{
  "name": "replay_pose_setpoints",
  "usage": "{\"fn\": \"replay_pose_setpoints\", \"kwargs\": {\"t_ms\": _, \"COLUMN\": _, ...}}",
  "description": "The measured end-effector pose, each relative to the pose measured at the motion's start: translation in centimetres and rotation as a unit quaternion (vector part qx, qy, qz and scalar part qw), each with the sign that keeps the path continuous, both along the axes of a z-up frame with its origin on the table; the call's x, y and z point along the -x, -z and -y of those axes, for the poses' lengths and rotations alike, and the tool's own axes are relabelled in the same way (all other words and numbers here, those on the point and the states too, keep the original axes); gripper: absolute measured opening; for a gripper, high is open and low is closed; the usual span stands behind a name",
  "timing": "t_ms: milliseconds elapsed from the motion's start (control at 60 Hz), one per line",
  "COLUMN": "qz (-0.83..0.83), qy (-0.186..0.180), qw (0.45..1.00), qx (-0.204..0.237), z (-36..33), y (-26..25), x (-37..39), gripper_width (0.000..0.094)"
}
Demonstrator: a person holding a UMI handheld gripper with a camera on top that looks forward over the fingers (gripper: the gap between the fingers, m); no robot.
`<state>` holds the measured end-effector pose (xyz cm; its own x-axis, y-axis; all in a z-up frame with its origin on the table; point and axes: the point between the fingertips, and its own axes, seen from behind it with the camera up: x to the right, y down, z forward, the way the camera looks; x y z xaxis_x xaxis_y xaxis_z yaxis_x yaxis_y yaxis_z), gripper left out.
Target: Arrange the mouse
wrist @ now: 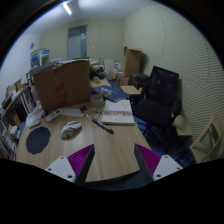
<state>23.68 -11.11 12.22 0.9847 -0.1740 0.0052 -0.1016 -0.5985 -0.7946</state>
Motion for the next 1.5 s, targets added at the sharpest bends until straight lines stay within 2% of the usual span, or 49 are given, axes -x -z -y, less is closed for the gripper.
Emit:
{"fn": "replay_pose_setpoints", "kwargs": {"t_ms": 167, "qz": 0.018, "qy": -0.030, "qw": 0.999, "qx": 0.018, "z": -1.5, "y": 0.6, "x": 1.7, "gripper_width": 0.0827}}
{"fn": "replay_pose_setpoints", "kwargs": {"t_ms": 467, "qz": -0.060, "qy": -0.138, "qw": 0.988, "qx": 0.045, "z": -6.7, "y": 6.6, "x": 14.0, "gripper_width": 0.0849}}
{"fn": "replay_pose_setpoints", "kwargs": {"t_ms": 667, "qz": -0.068, "qy": -0.161, "qw": 0.983, "qx": 0.047, "z": -12.9, "y": 11.4, "x": 19.3, "gripper_width": 0.0834}}
{"fn": "replay_pose_setpoints", "kwargs": {"t_ms": 767, "qz": -0.064, "qy": -0.156, "qw": 0.984, "qx": 0.055, "z": -15.4, "y": 13.7, "x": 20.2, "gripper_width": 0.0843}}
{"fn": "replay_pose_setpoints", "kwargs": {"t_ms": 800, "qz": -0.053, "qy": -0.153, "qw": 0.986, "qx": 0.037, "z": -16.8, "y": 13.4, "x": 20.2, "gripper_width": 0.0841}}
{"fn": "replay_pose_setpoints", "kwargs": {"t_ms": 983, "qz": -0.016, "qy": -0.128, "qw": 0.991, "qx": 0.029, "z": -21.1, "y": 13.9, "x": 20.4, "gripper_width": 0.0837}}
{"fn": "replay_pose_setpoints", "kwargs": {"t_ms": 1183, "qz": -0.013, "qy": -0.096, "qw": 0.995, "qx": 0.001, "z": -24.8, "y": 13.8, "x": 21.1, "gripper_width": 0.0824}}
{"fn": "replay_pose_setpoints", "kwargs": {"t_ms": 1250, "qz": -0.010, "qy": -0.086, "qw": 0.996, "qx": -0.008, "z": -25.3, "y": 13.8, "x": 21.1, "gripper_width": 0.0768}}
{"fn": "replay_pose_setpoints", "kwargs": {"t_ms": 1333, "qz": -0.010, "qy": -0.085, "qw": 0.996, "qx": -0.017, "z": -25.7, "y": 13.8, "x": 21.4, "gripper_width": 0.0572}}
{"fn": "replay_pose_setpoints", "kwargs": {"t_ms": 1467, "qz": -0.017, "qy": -0.069, "qw": 0.997, "qx": -0.011, "z": -25.7, "y": 13.8, "x": 21.2, "gripper_width": 0.0477}}
{"fn": "replay_pose_setpoints", "kwargs": {"t_ms": 1483, "qz": -0.019, "qy": -0.066, "qw": 0.998, "qx": -0.008, "z": -25.7, "y": 13.8, "x": 21.2, "gripper_width": 0.0506}}
{"fn": "replay_pose_setpoints", "kwargs": {"t_ms": 1500, "qz": -0.020, "qy": -0.065, "qw": 0.998, "qx": -0.006, "z": -25.7, "y": 13.8, "x": 21.1, "gripper_width": 0.0443}}
